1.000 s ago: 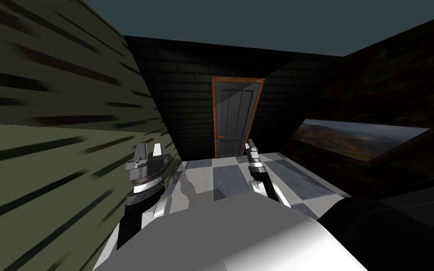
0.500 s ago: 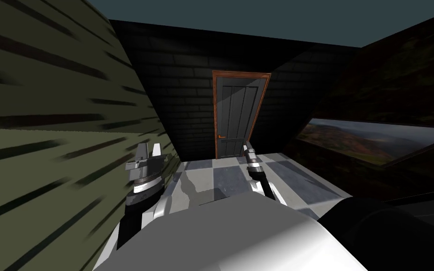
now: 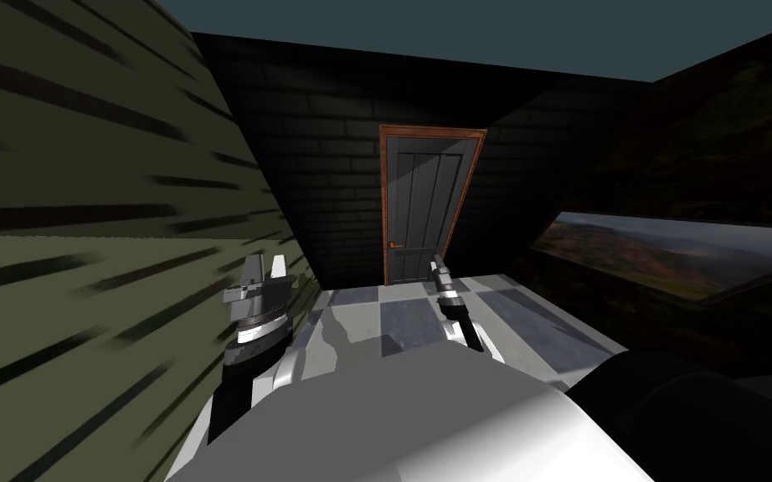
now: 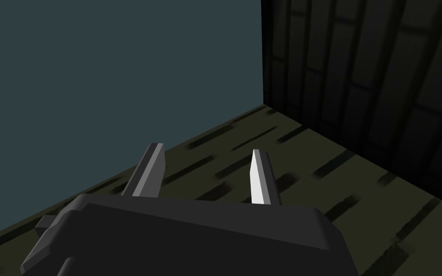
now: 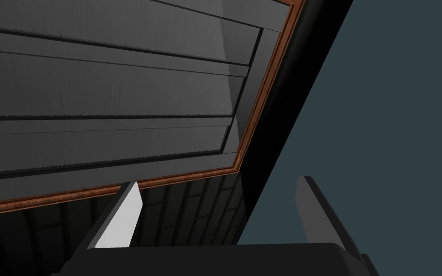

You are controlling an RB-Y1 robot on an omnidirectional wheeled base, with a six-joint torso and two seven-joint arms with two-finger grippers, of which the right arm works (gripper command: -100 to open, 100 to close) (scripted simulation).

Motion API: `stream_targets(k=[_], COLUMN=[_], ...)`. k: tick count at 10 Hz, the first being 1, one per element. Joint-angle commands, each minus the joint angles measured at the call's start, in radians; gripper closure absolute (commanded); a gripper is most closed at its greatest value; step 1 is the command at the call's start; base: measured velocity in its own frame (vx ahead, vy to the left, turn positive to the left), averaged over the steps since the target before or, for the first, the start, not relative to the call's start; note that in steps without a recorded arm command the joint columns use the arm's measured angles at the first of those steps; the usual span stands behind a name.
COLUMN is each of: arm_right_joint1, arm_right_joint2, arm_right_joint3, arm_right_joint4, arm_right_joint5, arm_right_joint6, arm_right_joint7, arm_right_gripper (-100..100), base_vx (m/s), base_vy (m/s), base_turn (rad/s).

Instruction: Pull the door open

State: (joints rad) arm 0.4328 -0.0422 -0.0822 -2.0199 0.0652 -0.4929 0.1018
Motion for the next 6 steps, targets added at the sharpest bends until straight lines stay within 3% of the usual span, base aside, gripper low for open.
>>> stream_targets(k=[1, 6], arm_right_joint1=[-0.017, -0.066], arm_right_joint2=[-0.005, -0.023], arm_right_joint3=[-0.004, -0.017], arm_right_joint4=[0.040, 0.176], arm_right_joint5=[0.002, 0.007], arm_right_joint6=[-0.006, -0.039], arm_right_joint7=[-0.010, -0.042], arm_right_gripper=[-100, -100], base_vx=[0.104, 0.102], base_vy=[0.020, 0.009], base_turn=[0.015, 0.010])
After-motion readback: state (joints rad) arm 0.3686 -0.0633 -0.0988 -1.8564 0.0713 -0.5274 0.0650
